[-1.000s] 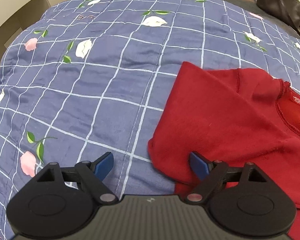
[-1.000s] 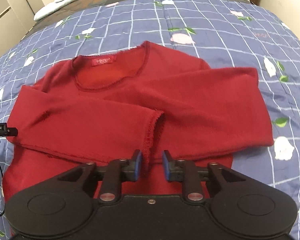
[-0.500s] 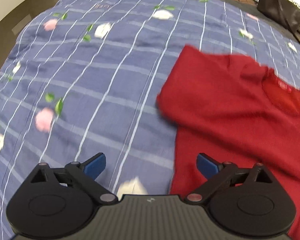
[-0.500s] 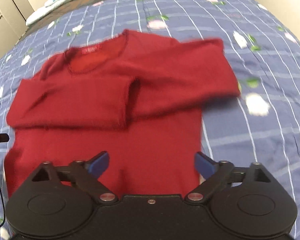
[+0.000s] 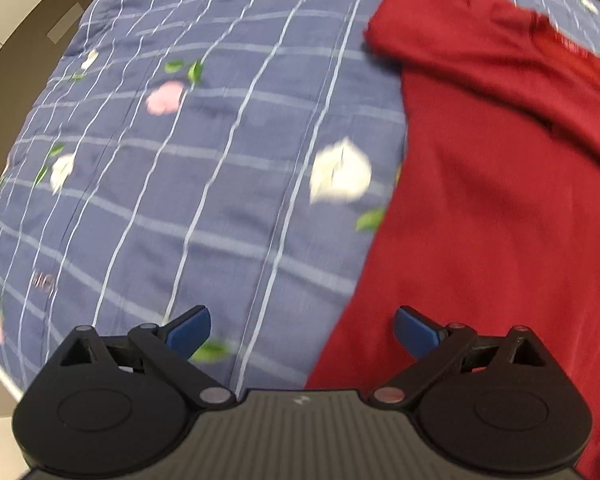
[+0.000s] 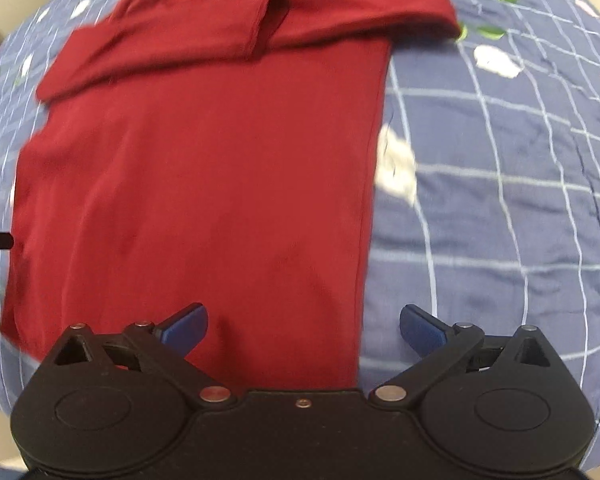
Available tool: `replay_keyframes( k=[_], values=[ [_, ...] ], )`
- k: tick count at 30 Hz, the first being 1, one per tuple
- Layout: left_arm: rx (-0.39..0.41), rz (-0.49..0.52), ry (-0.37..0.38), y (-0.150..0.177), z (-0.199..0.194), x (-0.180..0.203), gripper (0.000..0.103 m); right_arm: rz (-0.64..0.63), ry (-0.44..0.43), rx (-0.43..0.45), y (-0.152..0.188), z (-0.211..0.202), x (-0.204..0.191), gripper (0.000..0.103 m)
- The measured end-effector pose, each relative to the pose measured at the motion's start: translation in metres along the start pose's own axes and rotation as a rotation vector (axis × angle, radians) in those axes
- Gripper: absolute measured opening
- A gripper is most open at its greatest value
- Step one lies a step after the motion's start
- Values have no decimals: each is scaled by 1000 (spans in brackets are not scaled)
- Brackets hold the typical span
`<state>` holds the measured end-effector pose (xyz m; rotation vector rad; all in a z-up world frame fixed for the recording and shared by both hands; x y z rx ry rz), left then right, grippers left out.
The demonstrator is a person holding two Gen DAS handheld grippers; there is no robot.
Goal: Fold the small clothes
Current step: 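Move both tools down to the sweater's hem, then grasp the hem with both tools and lift it toward the collar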
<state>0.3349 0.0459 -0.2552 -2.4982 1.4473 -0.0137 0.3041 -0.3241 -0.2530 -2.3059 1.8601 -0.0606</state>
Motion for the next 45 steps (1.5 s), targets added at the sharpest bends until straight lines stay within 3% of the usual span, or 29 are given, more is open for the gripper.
replay_keyframes(
  k=[7, 15, 19, 24, 30, 36, 38, 40, 45],
  values=[
    [-12, 18, -17, 40, -22, -12, 102, -129, -16, -2, 25, -13, -21, 102],
    [12, 173, 1, 67, -31, -11, 102, -308, -15, 48, 51, -30, -61, 102],
    [33, 262, 44, 79, -28, -15, 102, -369, 10, 73, 64, -32, -81, 102],
    [71, 396, 37, 99, -29, -23, 102, -460, 49, 90, 84, -30, -104, 102],
    [102, 439, 62, 118, -36, -32, 102, -653, 147, 165, 102, -14, -136, 95],
    [182, 599, 91, 141, -44, -15, 102, -752, 212, 247, 104, -3, -152, 70],
    [220, 660, 102, 148, -47, -7, 102, -743, 219, 259, 100, -6, -151, 47],
    [260, 717, 111, 154, -51, 1, 102, -716, 196, 255, 94, -10, -149, 12],
    [327, 829, 127, 169, -44, 24, 102, -583, 112, 260, 76, -34, -139, 9]
  ],
)
Point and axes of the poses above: each gripper's, at about its wrist camera, not at the fingertips, and z roughly the way its jaws point, x to its right, y to its underside, the point moved 2 cm from there along z, roughly the way its jaws point, and after that the axes turned 13 degrees about -z, right-handed, at the moved point
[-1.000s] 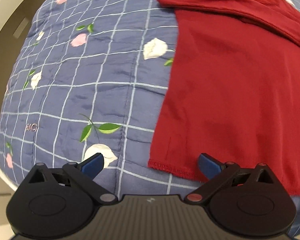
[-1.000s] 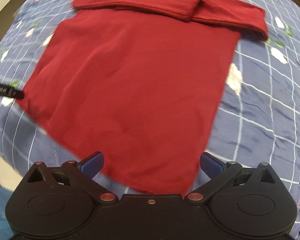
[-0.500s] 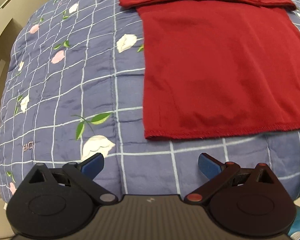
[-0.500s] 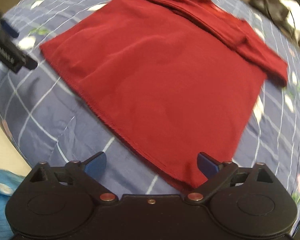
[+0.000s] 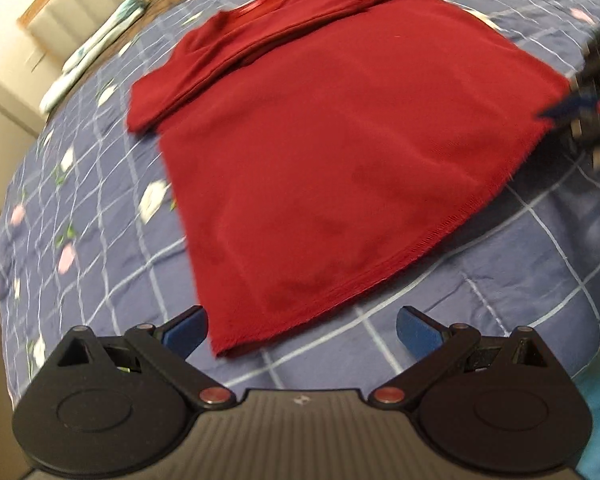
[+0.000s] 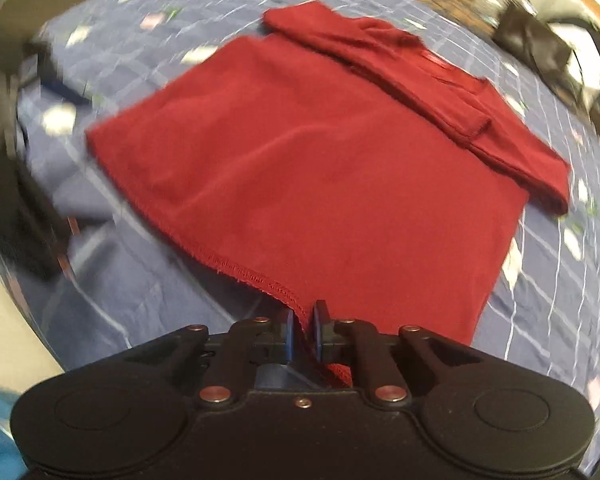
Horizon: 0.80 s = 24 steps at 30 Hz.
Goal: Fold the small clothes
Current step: 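Grasp the hem with both tools and lift it toward the collar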
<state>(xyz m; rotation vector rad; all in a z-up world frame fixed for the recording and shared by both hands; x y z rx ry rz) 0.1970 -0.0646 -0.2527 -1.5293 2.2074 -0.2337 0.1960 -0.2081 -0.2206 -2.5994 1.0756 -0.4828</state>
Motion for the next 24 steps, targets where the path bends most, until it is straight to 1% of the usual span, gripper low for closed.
replay_keyframes(
  k=[3, 5, 7, 8, 9, 12, 15, 17, 18, 19, 20, 21, 22, 23, 24],
  values=[
    [32, 43, -5, -3, 4, 12, 102, 121, -54, 2, -12, -10, 19, 9],
    [55, 76, -44, -4, 9, 20, 102, 162, -85, 3, -18, -16, 25, 9],
    [57, 104, -97, -7, 18, 26, 100, 172, -107, 6, -25, -21, 31, 9],
    [54, 105, -107, -8, 22, 26, 97, 167, -116, 7, -28, -24, 33, 9],
    [54, 100, -109, -9, 25, 25, 96, 161, -125, 8, -31, -26, 35, 9],
    [85, 104, -127, -10, 26, 23, 93, 152, -140, 9, -35, -30, 41, 9],
    [117, 142, -150, -9, 25, 19, 82, 148, -153, 8, -36, -31, 45, 9],
    [140, 165, -169, -7, 23, 15, 67, 142, -159, 6, -36, -30, 46, 9],
    [148, 175, -181, -6, 23, 13, 63, 138, -162, 5, -35, -30, 45, 9],
    [157, 187, -192, -5, 22, 10, 53, 136, -163, 5, -34, -30, 45, 9],
    [166, 200, -197, -5, 22, 8, 40, 134, -163, 8, -33, -29, 44, 9],
    [177, 217, -200, -4, 21, 5, 34, 128, -160, 12, -32, -29, 43, 9],
    [188, 236, -201, -4, 20, 3, 24, 119, -156, 14, -30, -29, 41, 9],
    [199, 256, -194, -4, 19, 0, 19, 109, -151, 15, -29, -28, 39, 9],
    [208, 274, -175, -5, 17, -2, 9, 91, -141, 10, -27, -27, 36, 9]
  ],
)
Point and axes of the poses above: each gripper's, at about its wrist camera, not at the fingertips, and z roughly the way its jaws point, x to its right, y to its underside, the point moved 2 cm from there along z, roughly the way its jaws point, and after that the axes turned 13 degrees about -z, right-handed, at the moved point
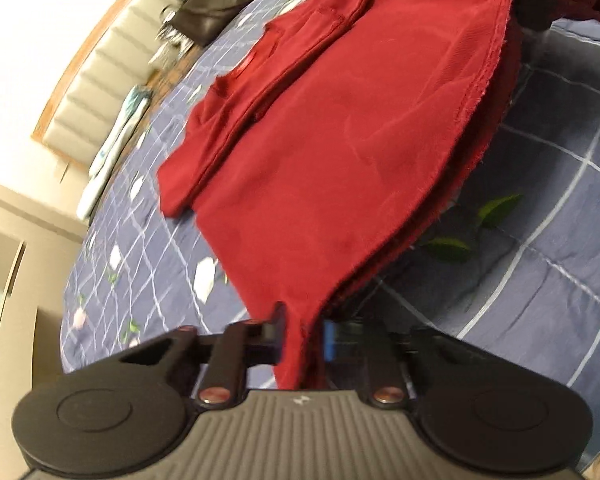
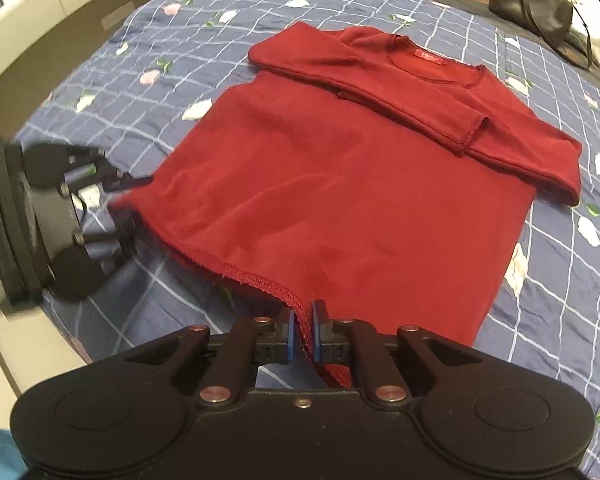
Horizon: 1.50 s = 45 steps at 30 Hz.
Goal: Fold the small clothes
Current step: 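Grasp the hem with both tools and lift it toward the collar, then carry the held hem over the body toward the collar with both tools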
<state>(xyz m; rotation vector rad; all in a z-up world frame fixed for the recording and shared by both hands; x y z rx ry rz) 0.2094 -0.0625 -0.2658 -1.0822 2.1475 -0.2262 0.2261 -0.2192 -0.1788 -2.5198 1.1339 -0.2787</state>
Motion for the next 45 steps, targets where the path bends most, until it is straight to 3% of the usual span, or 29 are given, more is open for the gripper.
replay_keyframes(
  k=[7, 15, 23, 30, 33, 38, 45],
  values=[
    [74, 70, 56, -7, -16, -14, 4, -180, 40, -43, 7, 5, -22, 6],
    [136, 174, 161, 3, -65, -16, 3, -320, 53, -30, 10, -22, -39, 5],
    [103, 37, 238, 14, -110, -29, 3, -365, 44, -44, 27, -59, -68, 5],
    [-28, -104, 471, 41, -149, -47, 3, -327, -87, -91, 50, -93, -109, 5],
    [-82, -153, 527, 48, -156, -50, 3, -312, -140, -111, 57, -99, -122, 5],
    [-116, -244, 520, 45, -151, -66, 3, -252, -133, -111, 54, -98, -123, 5],
    [-108, -379, 476, 18, -163, -94, 4, -204, -42, -50, 36, -114, -108, 6]
  ],
)
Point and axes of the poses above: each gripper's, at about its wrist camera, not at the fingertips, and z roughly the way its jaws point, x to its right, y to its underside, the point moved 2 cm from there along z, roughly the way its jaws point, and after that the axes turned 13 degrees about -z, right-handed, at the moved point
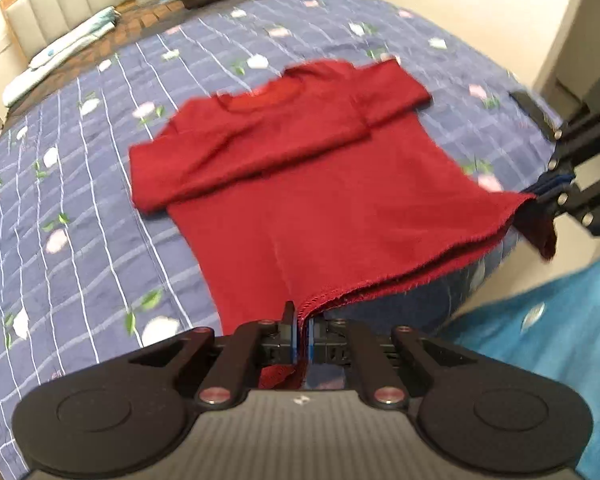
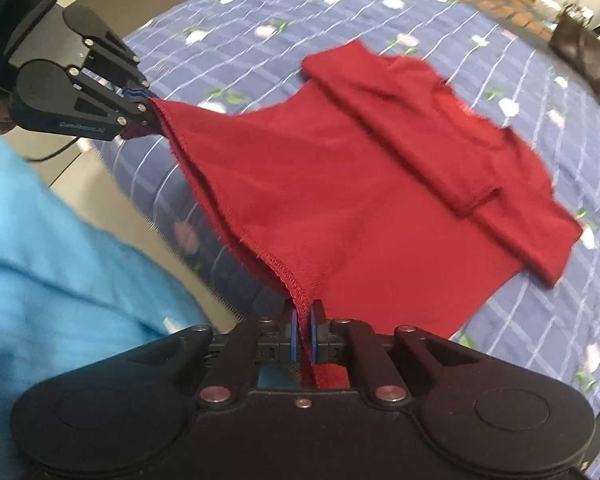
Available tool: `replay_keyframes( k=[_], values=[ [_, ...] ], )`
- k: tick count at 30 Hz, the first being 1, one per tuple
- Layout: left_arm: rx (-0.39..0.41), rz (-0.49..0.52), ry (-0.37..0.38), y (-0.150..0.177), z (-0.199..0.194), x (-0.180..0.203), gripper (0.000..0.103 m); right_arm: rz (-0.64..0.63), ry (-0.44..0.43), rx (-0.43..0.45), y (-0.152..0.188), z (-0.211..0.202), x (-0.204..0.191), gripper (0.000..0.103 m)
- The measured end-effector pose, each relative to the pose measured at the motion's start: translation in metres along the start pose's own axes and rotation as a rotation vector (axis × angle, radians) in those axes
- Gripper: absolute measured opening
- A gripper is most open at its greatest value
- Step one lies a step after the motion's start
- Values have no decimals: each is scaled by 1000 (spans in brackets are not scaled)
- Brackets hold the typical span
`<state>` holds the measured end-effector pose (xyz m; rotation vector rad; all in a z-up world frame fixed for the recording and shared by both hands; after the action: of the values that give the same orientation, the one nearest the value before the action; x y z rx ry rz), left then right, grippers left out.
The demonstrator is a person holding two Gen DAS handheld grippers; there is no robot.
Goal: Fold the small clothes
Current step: 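Carry the held hem over the body toward the collar with both tools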
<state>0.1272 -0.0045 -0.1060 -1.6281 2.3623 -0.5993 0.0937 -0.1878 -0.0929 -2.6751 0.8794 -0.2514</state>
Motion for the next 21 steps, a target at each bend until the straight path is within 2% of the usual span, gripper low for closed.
replay_keyframes(
  k=[5, 9, 16, 21],
  values=[
    [62, -7, -22, -49, -9, -2, 4, 32, 90, 57, -20, -15, 39, 6],
    [92, 41, -33, -96, -3, -3, 4, 21, 147, 99, -39, -22, 83, 6],
    [73, 84, -25, -185, 33, -14, 4, -29, 185, 103, -73, -6, 171, 7],
    [32, 65, -30, -244, 80, -29, 4, -15, 170, 91, -98, 25, 237, 7]
  ],
)
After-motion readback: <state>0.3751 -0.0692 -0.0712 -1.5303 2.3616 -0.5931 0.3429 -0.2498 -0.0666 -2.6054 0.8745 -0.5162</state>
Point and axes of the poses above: each gripper's, at about its wrist camera, not at the fingertips, and z roughly the way its jaws point, x to its right, y to its underside, the point moved 2 cm from there along z, roughly the way its jaws point, and after that the axes turned 13 degrees about -z, right-handed, at the moved point
